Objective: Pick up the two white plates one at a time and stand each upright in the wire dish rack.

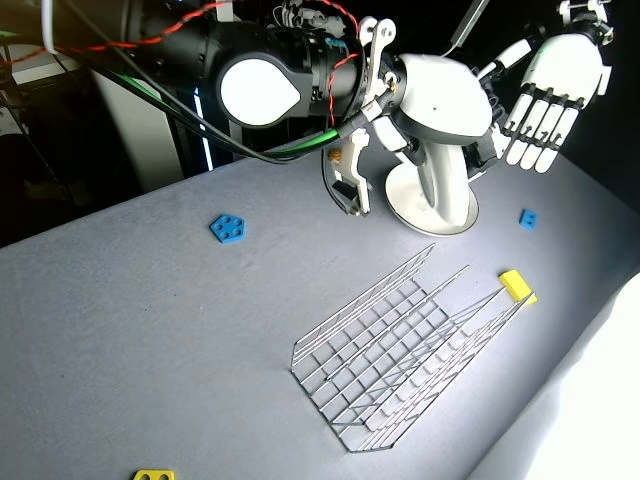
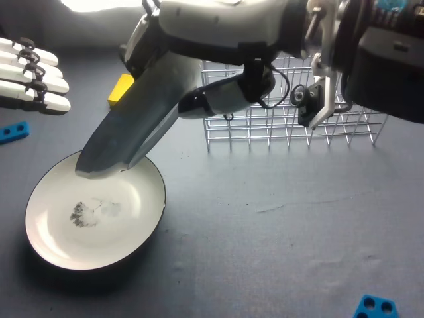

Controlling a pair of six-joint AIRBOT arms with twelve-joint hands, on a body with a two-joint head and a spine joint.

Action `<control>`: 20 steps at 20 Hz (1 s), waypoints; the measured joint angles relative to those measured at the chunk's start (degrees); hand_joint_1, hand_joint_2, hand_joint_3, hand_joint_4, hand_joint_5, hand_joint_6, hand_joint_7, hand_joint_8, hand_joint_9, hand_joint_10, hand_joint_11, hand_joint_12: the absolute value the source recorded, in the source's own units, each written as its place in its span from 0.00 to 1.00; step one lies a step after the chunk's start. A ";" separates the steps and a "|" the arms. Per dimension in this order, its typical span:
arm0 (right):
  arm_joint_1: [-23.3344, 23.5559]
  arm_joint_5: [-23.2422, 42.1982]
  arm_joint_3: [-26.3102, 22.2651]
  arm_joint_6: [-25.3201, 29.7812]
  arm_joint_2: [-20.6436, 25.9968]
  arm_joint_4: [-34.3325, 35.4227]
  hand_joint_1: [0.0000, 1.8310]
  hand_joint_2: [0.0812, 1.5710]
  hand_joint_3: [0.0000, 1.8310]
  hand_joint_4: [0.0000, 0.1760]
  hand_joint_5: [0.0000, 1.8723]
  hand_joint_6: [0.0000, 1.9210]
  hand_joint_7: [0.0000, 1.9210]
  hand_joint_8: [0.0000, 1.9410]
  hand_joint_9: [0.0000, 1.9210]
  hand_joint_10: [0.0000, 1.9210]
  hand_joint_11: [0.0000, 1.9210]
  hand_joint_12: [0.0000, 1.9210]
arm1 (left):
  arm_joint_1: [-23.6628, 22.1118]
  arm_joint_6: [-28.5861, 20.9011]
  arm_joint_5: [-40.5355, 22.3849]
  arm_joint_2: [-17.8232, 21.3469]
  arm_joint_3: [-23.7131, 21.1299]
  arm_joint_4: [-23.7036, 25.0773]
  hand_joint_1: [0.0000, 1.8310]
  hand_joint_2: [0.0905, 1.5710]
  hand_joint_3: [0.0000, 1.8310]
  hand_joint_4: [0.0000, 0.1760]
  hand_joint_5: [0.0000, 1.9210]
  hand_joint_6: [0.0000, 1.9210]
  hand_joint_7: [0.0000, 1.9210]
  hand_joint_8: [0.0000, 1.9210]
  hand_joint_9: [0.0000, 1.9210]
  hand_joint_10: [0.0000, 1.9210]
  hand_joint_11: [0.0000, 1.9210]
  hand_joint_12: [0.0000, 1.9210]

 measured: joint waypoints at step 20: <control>4.13 -3.06 7.87 34.53 3.41 6.60 0.75 0.69 0.00 0.00 0.49 0.55 0.53 0.43 0.48 0.61 0.39 0.65 | 6.82 4.70 2.82 -0.83 -3.02 1.05 0.00 0.65 0.00 0.00 0.03 0.00 0.01 0.00 0.00 0.00 0.00 0.00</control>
